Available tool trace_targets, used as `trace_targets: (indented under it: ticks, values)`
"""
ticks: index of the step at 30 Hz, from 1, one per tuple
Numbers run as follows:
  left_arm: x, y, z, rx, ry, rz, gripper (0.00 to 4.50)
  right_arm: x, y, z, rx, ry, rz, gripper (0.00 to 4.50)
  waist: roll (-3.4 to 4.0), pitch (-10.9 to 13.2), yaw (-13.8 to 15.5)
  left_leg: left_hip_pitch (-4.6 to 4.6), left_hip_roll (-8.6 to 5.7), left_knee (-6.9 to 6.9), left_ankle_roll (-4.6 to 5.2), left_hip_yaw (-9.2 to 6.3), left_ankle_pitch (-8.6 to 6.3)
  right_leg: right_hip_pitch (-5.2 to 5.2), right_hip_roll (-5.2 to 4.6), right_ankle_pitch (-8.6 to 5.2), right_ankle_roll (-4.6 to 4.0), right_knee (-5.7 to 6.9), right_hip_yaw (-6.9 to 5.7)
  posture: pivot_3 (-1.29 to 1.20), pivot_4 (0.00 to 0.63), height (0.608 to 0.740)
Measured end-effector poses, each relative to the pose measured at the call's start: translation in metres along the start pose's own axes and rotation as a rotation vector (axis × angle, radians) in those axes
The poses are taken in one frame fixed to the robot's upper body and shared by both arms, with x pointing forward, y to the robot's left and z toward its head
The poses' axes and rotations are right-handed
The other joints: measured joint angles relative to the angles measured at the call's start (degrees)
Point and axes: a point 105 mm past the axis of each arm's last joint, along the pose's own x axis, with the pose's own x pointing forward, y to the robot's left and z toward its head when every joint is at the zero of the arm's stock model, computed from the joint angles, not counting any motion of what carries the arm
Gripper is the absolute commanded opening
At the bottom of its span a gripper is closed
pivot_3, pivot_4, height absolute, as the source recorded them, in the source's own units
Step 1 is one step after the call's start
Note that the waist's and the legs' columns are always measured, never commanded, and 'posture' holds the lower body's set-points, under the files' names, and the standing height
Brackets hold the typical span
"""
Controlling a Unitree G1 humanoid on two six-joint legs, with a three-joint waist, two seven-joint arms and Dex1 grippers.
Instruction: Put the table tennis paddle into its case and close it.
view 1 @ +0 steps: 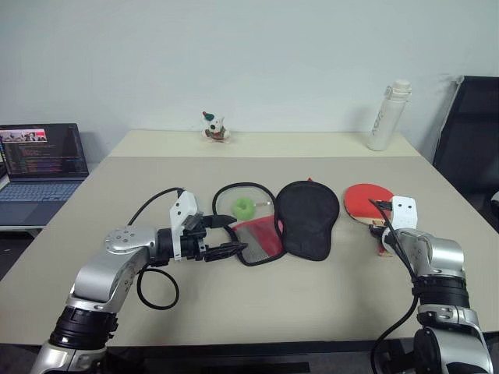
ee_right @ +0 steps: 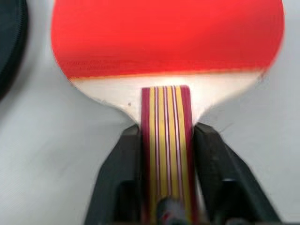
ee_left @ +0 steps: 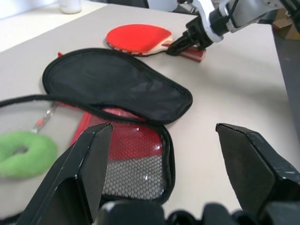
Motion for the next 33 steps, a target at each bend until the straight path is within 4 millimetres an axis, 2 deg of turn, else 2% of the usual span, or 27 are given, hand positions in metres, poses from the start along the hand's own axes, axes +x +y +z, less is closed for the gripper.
trace_targets:
  ticks: [4, 6, 8, 10, 12, 14, 17, 20, 24, 33]
  values:
    - [-0.014, 0.001, -0.006, -0.014, 0.021, 0.051, 3.86, 0.001, 0.0, 0.006, 0.01, -0.011, -0.011, 1.1, 0.04, 0.03, 0.08, -0.01, -0.03, 0.0, 0.01, 0.01, 0.0, -0.03, -0.02, 0.0, 0.0, 0.02, 0.01, 0.0, 0.15, 0.74]
    - [-0.019, 0.001, -0.007, -0.022, 0.02, 0.068, 3.86, -0.002, 0.005, 0.018, 0.012, -0.031, 0.0, 1.1, 0.14, 0.09, 0.07, -0.05, -0.02, -0.02, 0.0, 0.05, 0.0, -0.11, -0.02, 0.0, 0.0, 0.04, 0.05, 0.0, 0.15, 0.74]
    - [-0.021, -0.001, -0.006, -0.02, 0.019, 0.075, 3.86, -0.01, 0.017, 0.039, 0.015, -0.079, 0.035, 1.1, 0.2, 0.13, -0.02, -0.05, 0.0, -0.06, 0.0, 0.14, 0.0, -0.21, 0.0, 0.0, 0.0, 0.07, 0.14, 0.0, 0.15, 0.74]
    - [-0.021, -0.002, -0.006, -0.016, 0.019, 0.078, 3.86, -0.024, 0.04, 0.064, 0.021, -0.149, 0.102, 1.1, 0.2, 0.13, -0.06, -0.06, 0.06, -0.15, -0.01, 0.27, 0.0, -0.3, 0.04, 0.0, 0.0, 0.07, 0.24, 0.0, 0.15, 0.74]
    - [-0.021, -0.002, -0.006, -0.021, 0.023, 0.079, 3.86, -0.037, 0.068, 0.076, 0.028, -0.193, 0.177, 1.1, 0.2, 0.12, -0.08, -0.06, 0.09, -0.21, -0.01, 0.32, 0.0, -0.34, 0.06, 0.0, 0.0, 0.06, 0.28, 0.0, 0.15, 0.74]
    - [-0.021, -0.002, -0.006, -0.024, 0.023, 0.079, 3.86, -0.045, 0.097, 0.07, 0.04, -0.179, 0.257, 1.1, 0.17, 0.11, -0.06, -0.07, 0.09, -0.23, -0.02, 0.38, -0.01, -0.36, 0.05, 0.0, 0.0, 0.02, 0.32, 0.0, 0.15, 0.74]
    - [-0.019, -0.005, -0.002, -0.018, 0.014, 0.069, 3.86, -0.051, 0.137, 0.038, 0.04, -0.084, 0.341, 1.1, 0.17, 0.11, 0.11, -0.14, 0.08, -0.22, -0.01, 0.45, -0.01, -0.45, 0.02, 0.0, 0.0, 0.03, 0.39, 0.0, 0.15, 0.74]
    - [-0.019, -0.005, 0.002, -0.015, 0.007, 0.072, 3.86, -0.052, 0.155, 0.009, 0.036, 0.003, 0.369, 1.1, 0.17, 0.11, 0.49, -0.19, 0.03, -0.18, -0.01, 0.45, -0.01, -0.47, -0.02, 0.0, 0.0, 0.04, 0.36, 0.0, 0.15, 0.74]
    - [-0.018, -0.005, 0.004, -0.021, -0.002, 0.07, 3.86, -0.055, 0.16, 0.0, 0.041, 0.015, 0.357, 1.1, 0.16, 0.1, 0.39, -0.21, 0.03, -0.14, 0.0, 0.44, -0.01, -0.48, -0.03, 0.01, 0.0, 0.06, 0.35, 0.0, 0.15, 0.74]
    - [-0.017, -0.003, 0.011, 0.005, -0.012, 0.071, 3.86, -0.042, 0.147, -0.007, 0.006, -0.003, 0.276, 1.1, 0.16, 0.1, -0.06, -0.2, 0.05, -0.18, 0.0, 0.5, -0.01, -0.55, 0.02, 0.0, 0.0, 0.09, 0.45, 0.0, 0.15, 0.74]
